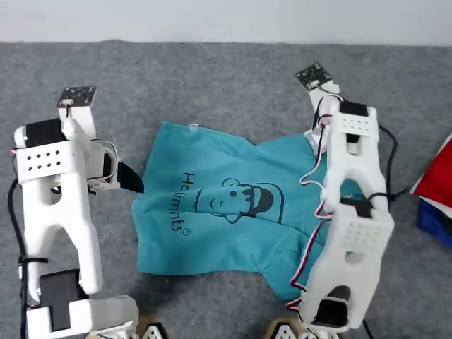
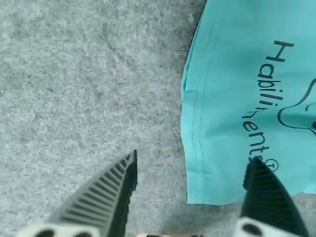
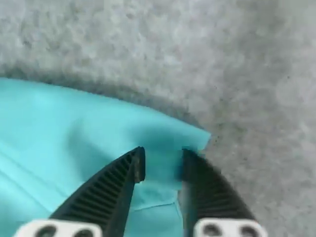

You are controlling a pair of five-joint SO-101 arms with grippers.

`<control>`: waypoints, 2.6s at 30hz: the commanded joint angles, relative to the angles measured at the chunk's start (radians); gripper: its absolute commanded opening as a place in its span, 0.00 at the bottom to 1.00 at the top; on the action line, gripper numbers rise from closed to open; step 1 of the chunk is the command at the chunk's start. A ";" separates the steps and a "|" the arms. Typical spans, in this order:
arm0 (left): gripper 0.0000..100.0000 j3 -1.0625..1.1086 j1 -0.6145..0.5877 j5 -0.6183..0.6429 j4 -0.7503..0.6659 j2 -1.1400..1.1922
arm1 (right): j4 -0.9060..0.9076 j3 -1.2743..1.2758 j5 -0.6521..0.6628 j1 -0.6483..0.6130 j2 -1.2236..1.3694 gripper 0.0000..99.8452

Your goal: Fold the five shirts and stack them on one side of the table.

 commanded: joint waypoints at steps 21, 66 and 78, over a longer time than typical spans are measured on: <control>0.33 0.104 -0.006 0.014 0.029 -0.048 | 0.562 -0.298 0.229 -0.042 -0.143 0.01; 0.33 0.110 -0.002 0.011 0.028 -0.040 | 0.687 0.195 0.436 -0.012 -0.390 0.02; 0.33 0.110 -0.005 0.012 0.029 -0.048 | 0.636 0.410 0.460 -0.163 -0.734 0.45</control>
